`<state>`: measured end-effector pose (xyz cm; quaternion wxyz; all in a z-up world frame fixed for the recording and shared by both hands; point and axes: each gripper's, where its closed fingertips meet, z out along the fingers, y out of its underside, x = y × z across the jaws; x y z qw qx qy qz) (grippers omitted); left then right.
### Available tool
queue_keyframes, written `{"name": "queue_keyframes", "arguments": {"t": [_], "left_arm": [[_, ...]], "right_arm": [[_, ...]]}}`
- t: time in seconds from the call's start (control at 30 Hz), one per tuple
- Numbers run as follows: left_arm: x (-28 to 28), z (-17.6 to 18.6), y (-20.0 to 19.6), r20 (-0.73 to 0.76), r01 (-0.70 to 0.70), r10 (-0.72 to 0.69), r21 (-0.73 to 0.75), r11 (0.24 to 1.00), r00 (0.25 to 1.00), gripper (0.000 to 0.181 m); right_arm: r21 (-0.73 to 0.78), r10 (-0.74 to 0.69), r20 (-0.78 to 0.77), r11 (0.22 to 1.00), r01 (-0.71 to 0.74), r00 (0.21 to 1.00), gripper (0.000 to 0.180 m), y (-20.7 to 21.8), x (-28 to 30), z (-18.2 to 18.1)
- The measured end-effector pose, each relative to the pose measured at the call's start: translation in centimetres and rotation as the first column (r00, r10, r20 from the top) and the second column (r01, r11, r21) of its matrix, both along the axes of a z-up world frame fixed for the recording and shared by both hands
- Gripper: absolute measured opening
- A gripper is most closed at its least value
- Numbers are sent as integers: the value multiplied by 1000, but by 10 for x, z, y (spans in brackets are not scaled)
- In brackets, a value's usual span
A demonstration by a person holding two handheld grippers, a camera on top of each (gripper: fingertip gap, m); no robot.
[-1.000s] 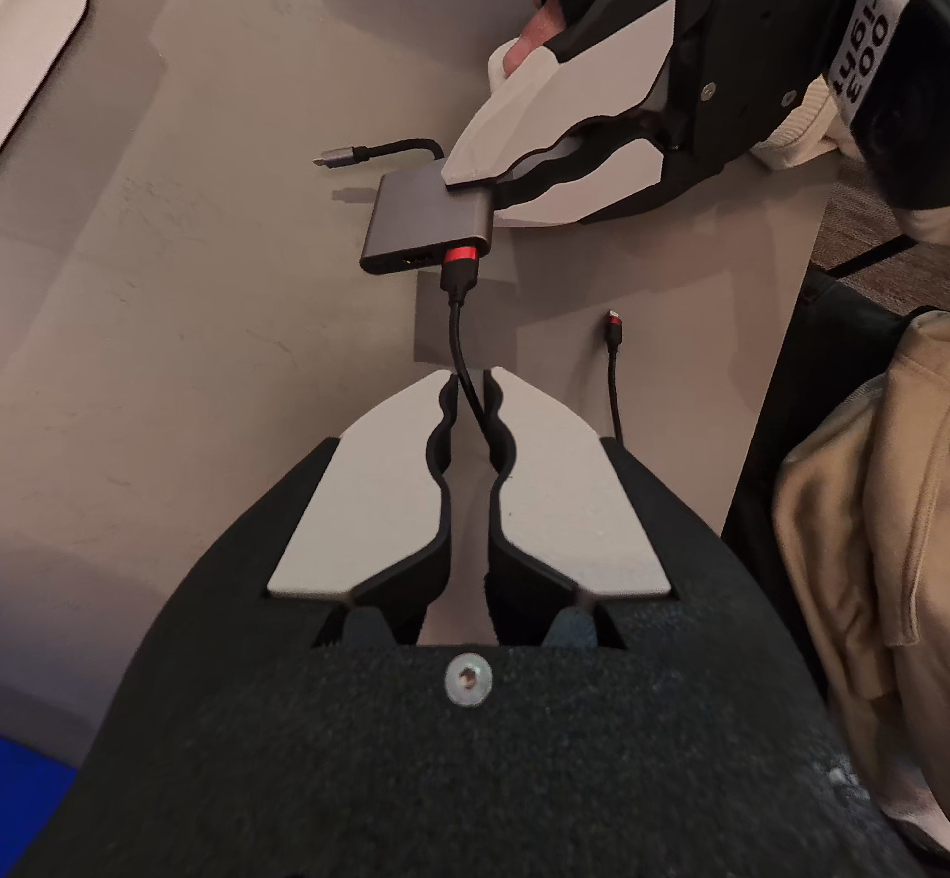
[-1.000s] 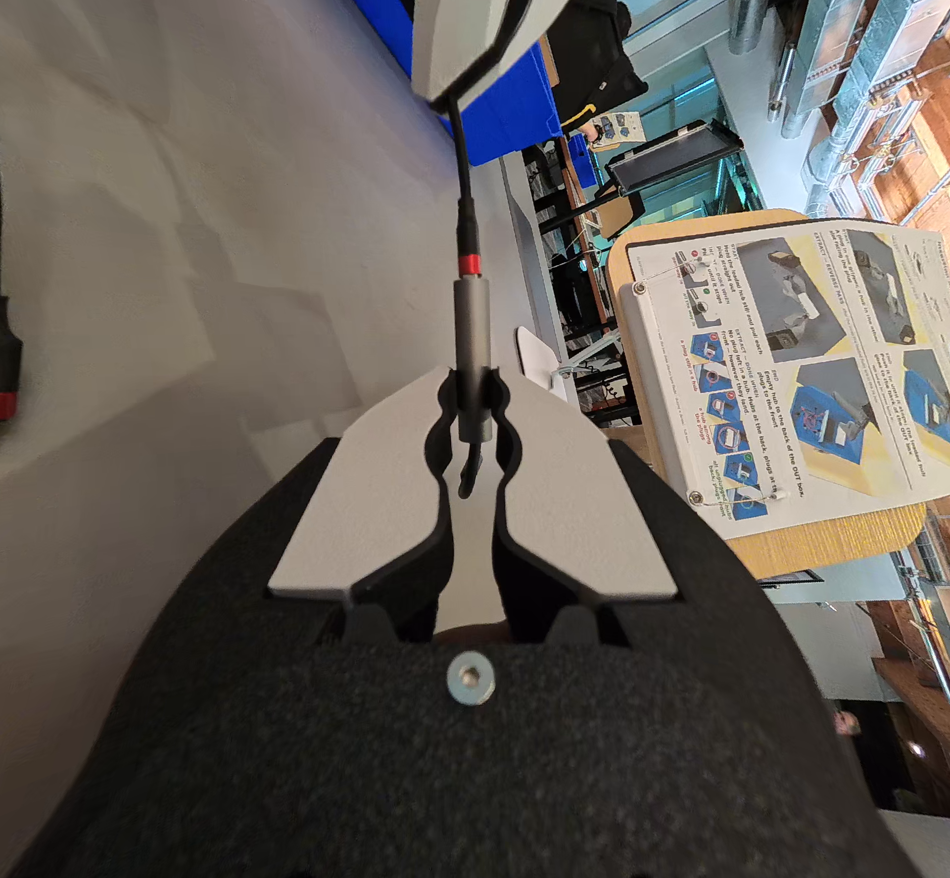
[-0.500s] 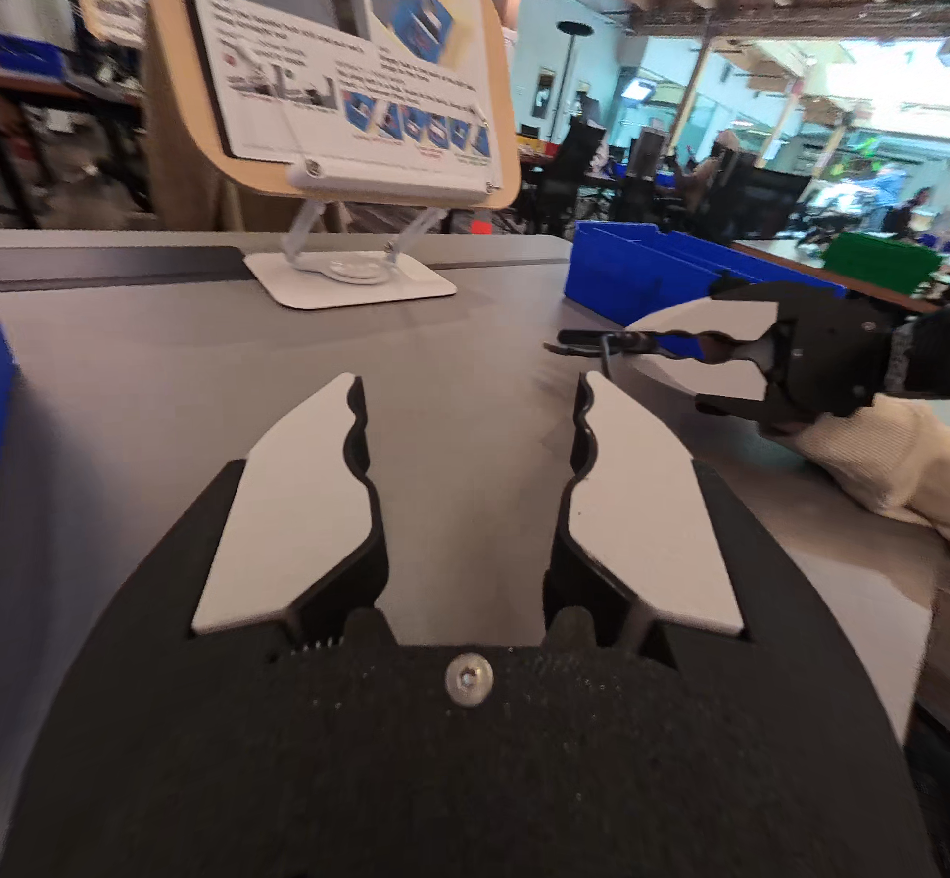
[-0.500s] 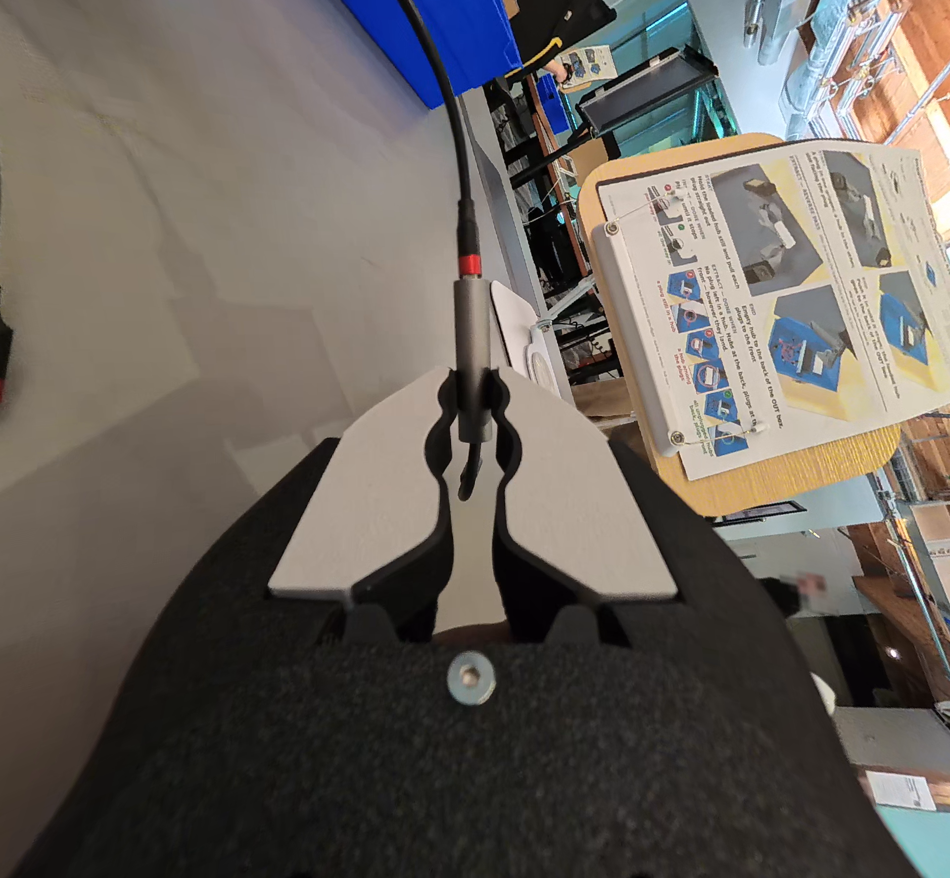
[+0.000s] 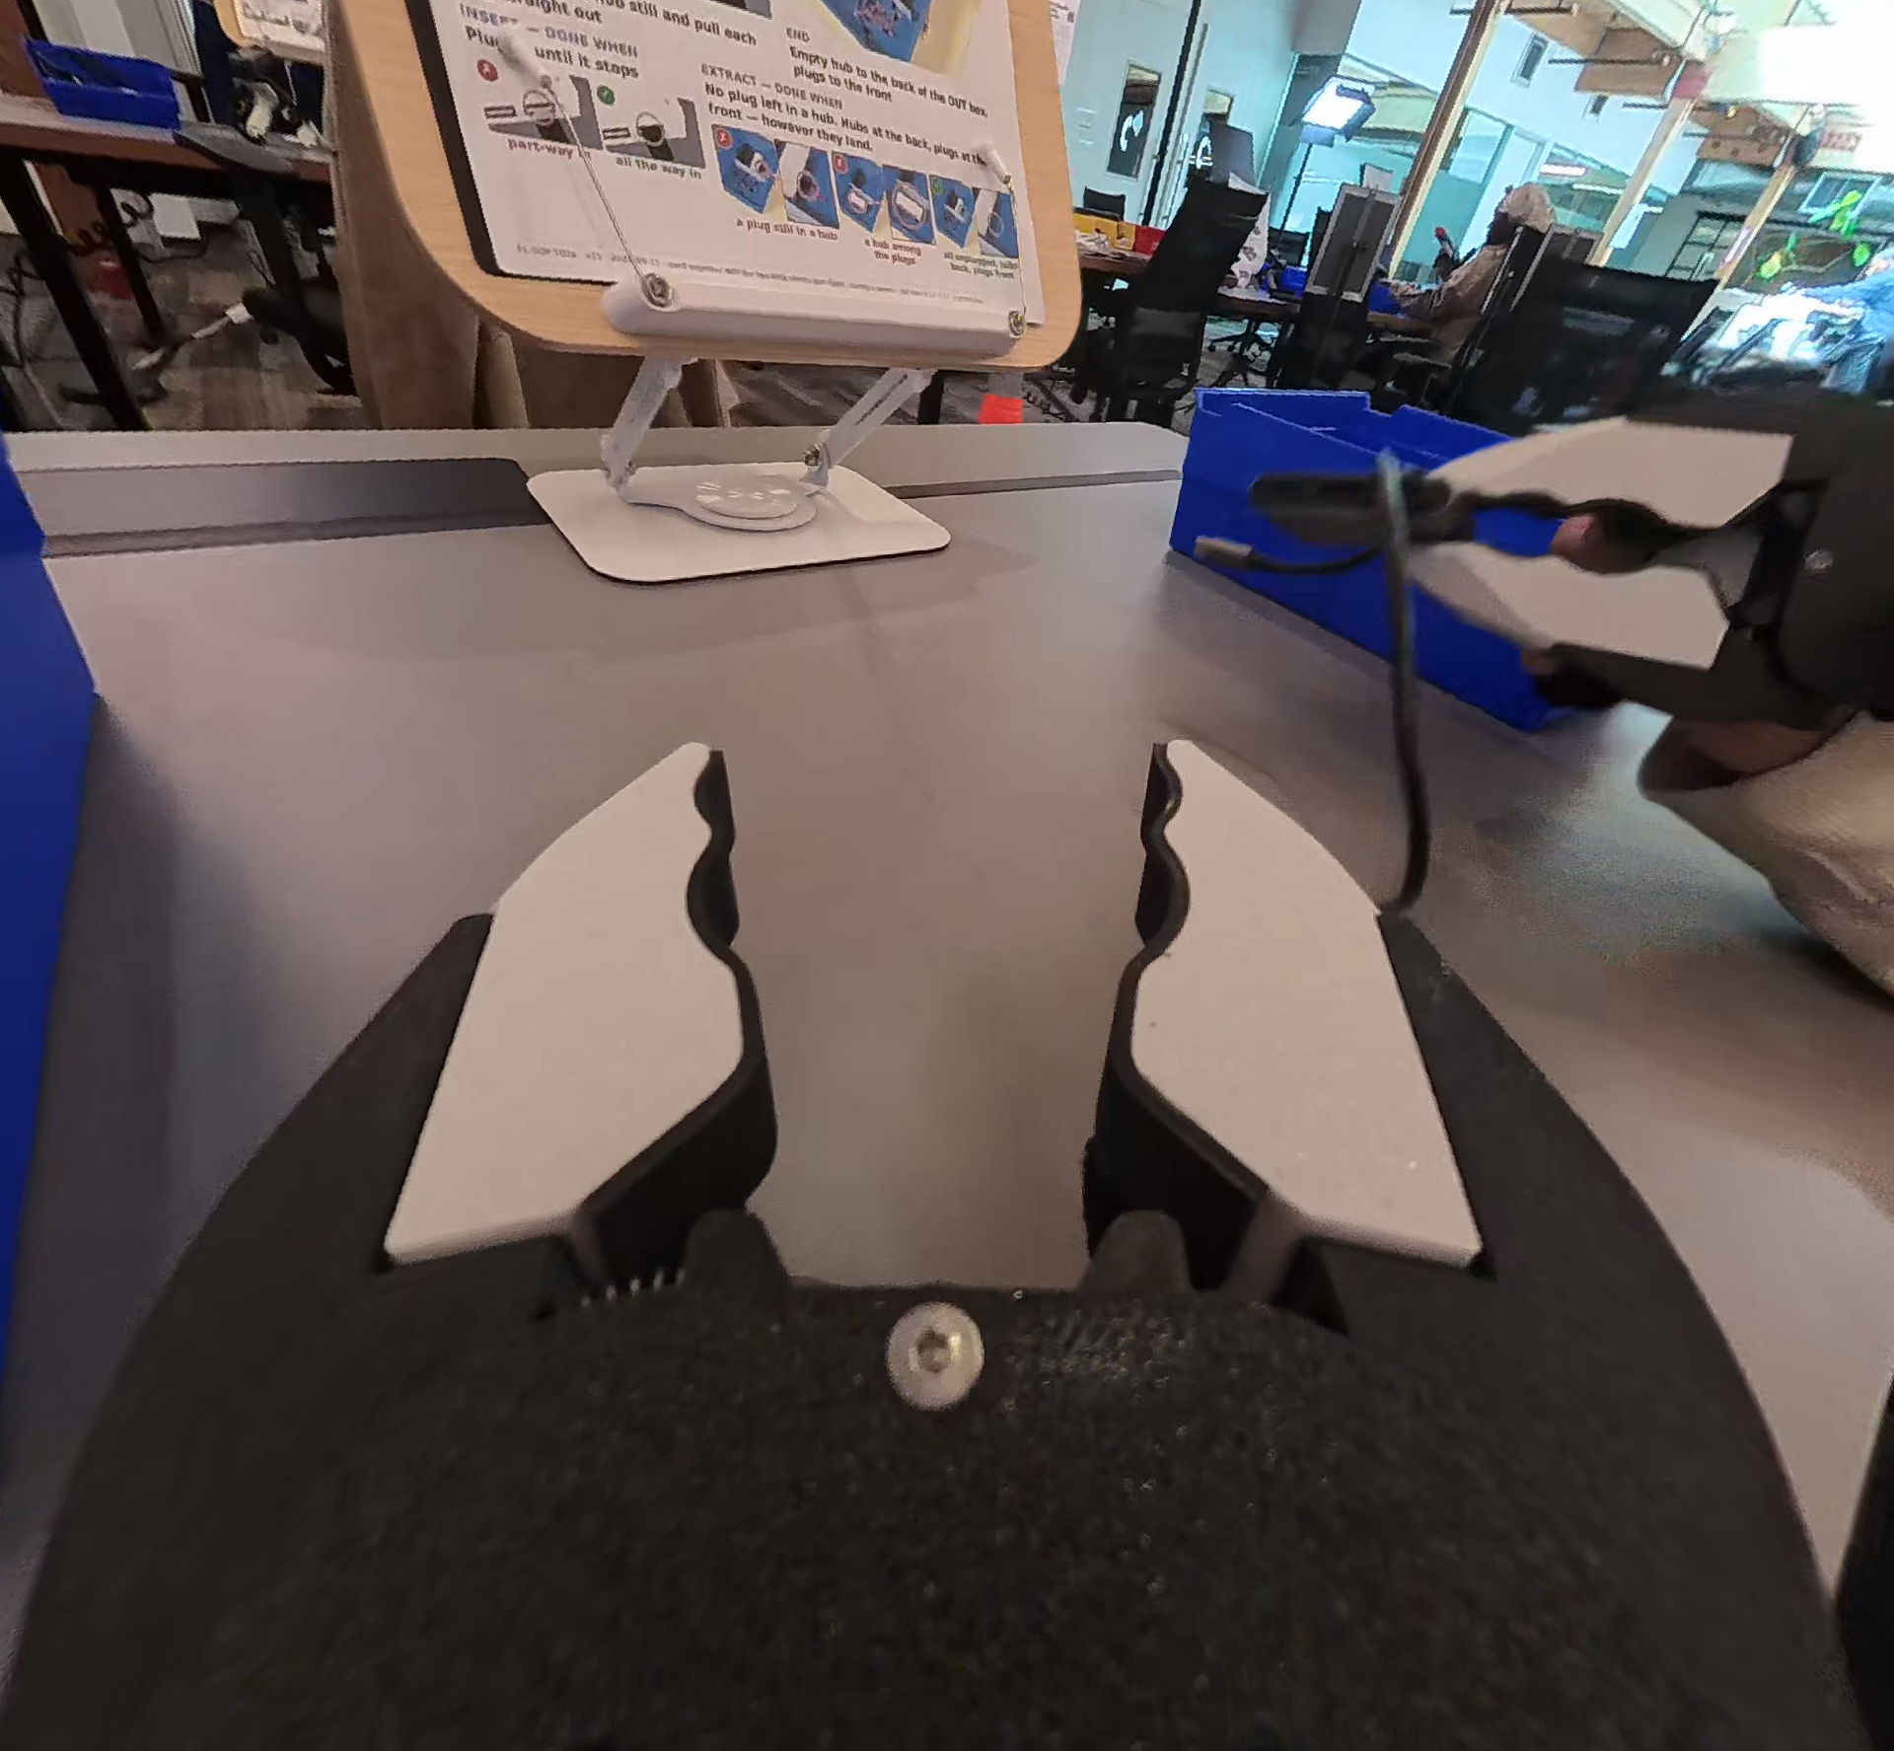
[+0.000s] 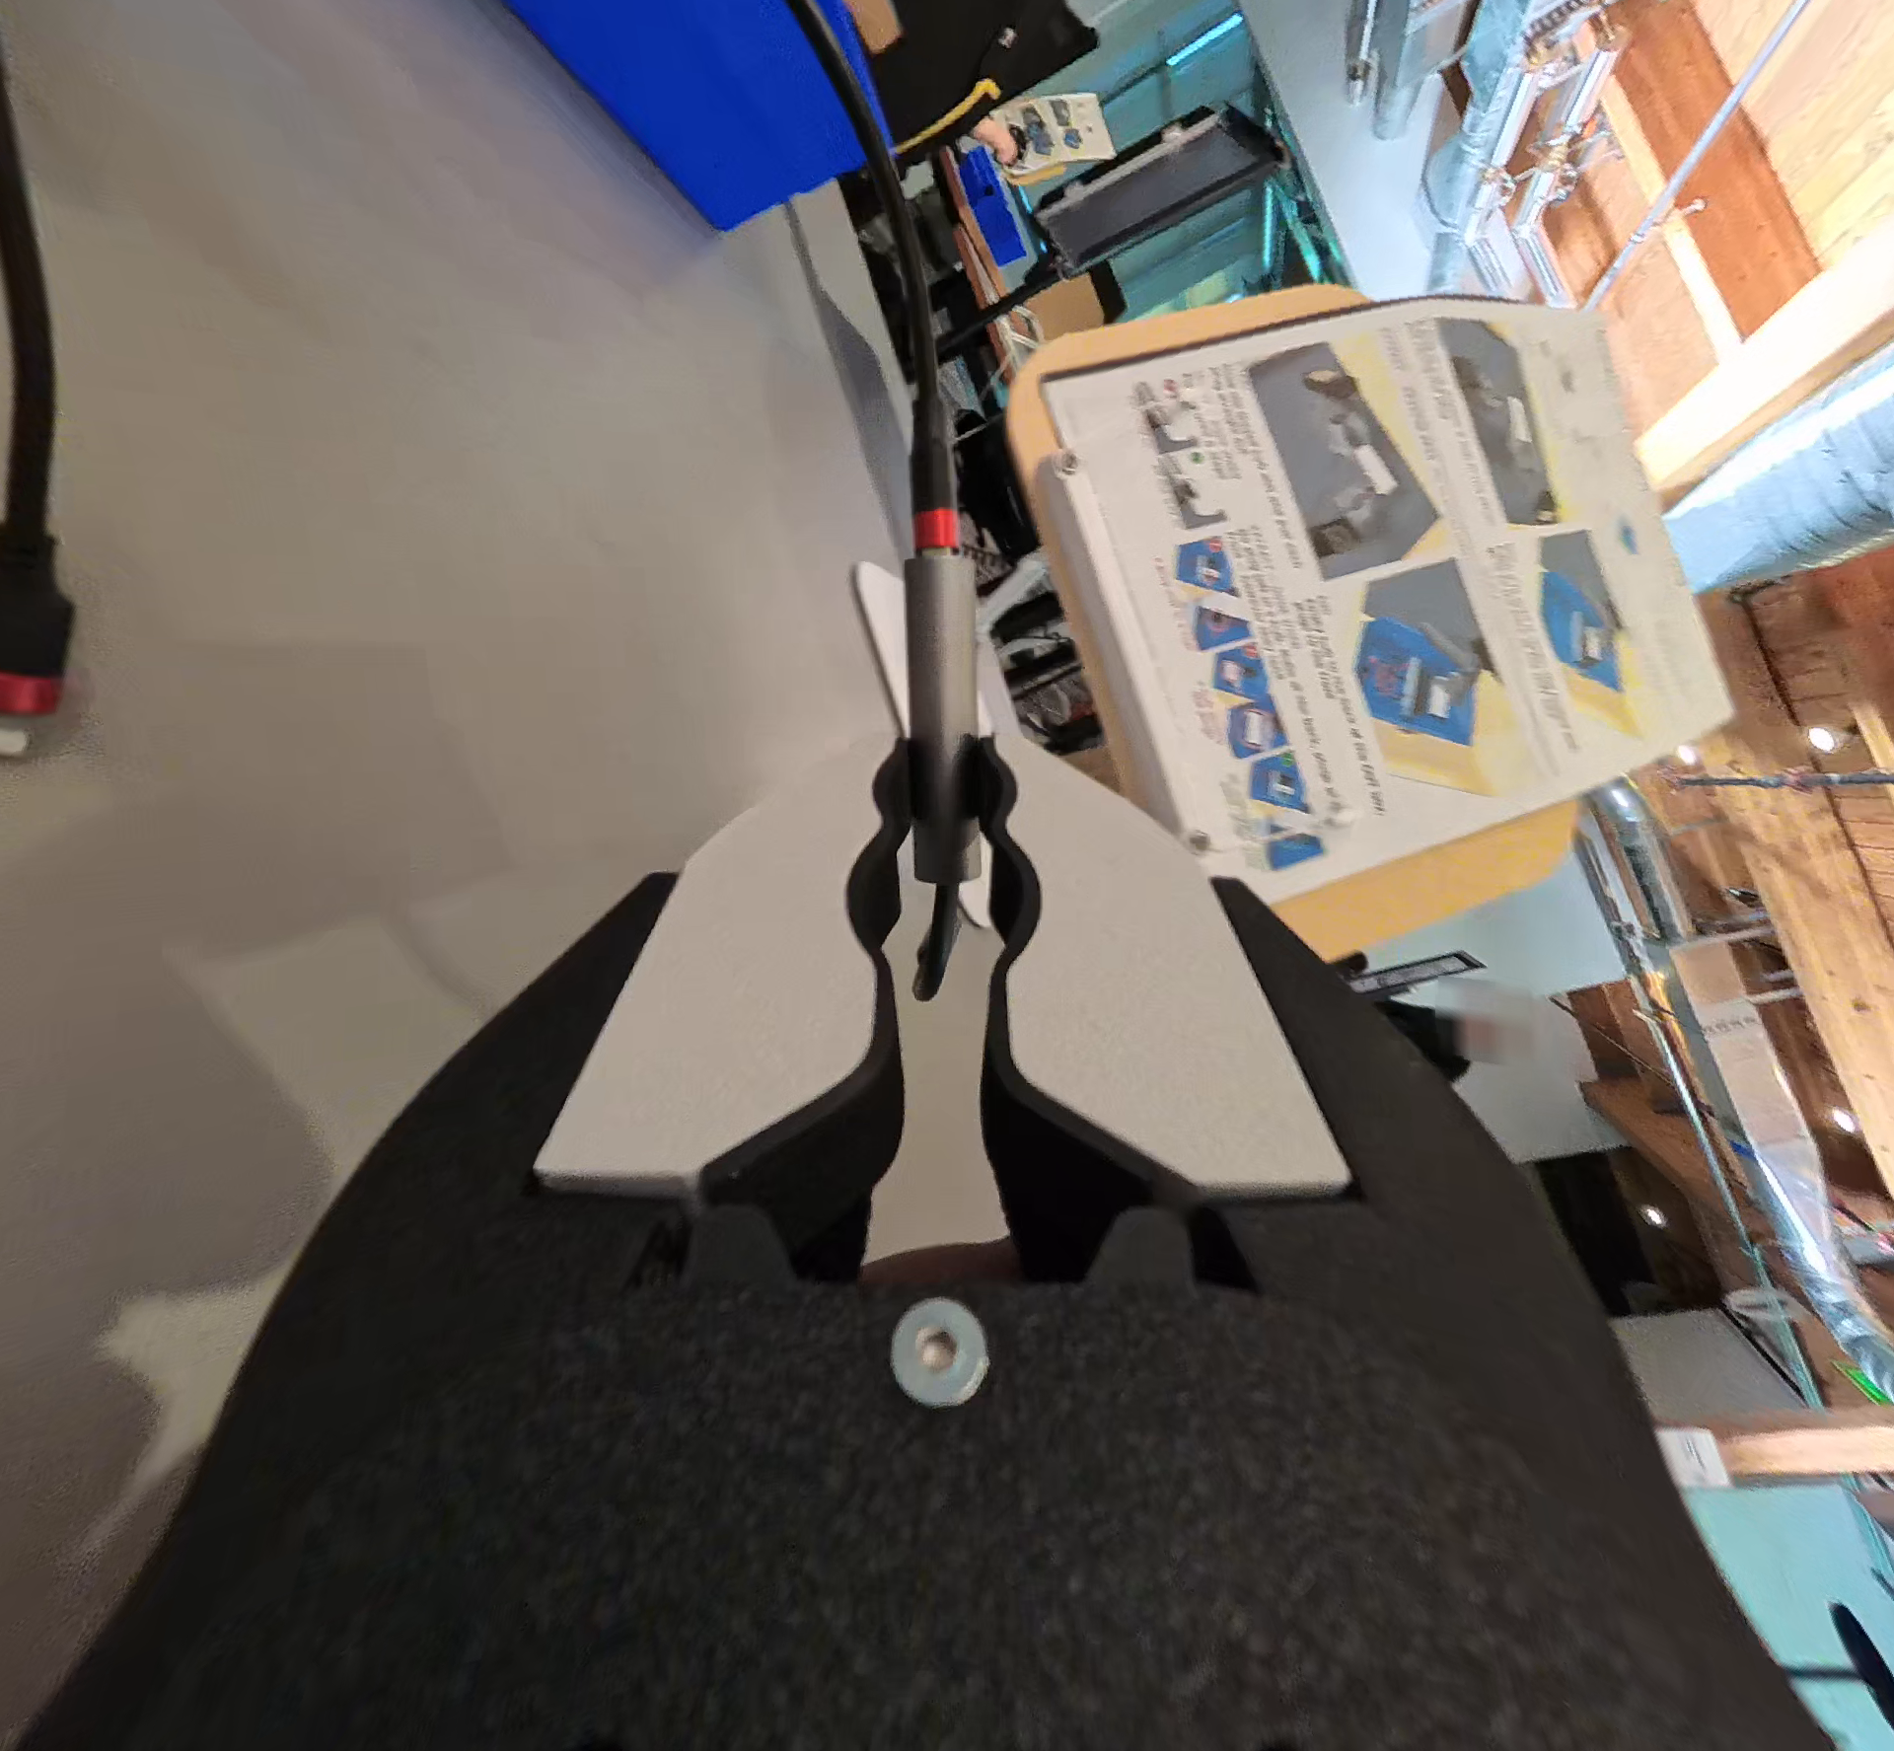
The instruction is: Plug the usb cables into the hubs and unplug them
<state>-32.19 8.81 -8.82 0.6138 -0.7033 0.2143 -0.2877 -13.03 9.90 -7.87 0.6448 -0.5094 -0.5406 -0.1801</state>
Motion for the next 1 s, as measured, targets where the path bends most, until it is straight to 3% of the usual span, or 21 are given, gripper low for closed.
{"name": "queue_keyframes", "arguments": {"t": [0.1,0.27,0.37,0.5,0.63,0.8,1.0], "left_arm": [[-1,-1,0,31,18,-17,-26,999,999,76],[2,-2,-1,24,32,-31,-30,999,999,76],[4,-4,-1,4,37,-37,-29,999,999,76],[7,-6,-2,-23,38,-38,-27,999,999,76],[9,-7,-1,-41,38,-39,-31,999,998,76],[10,-9,-1,-53,37,-38,-32,999,998,77],[11,-9,-2,-66,36,-38,-25,999,997,78]], "right_arm": [[42,-64,9,997,63,998,12,-1,34,47],[151,-243,104,962,226,964,12,14,145,146],[204,-370,200,922,330,907,12,28,226,188],[237,-529,329,848,474,782,12,50,327,213],[268,-588,453,807,527,670,12,81,380,199],[250,-515,616,846,471,597,12,127,384,132],[91,-319,718,924,371,619,12,152,362,39]]}}
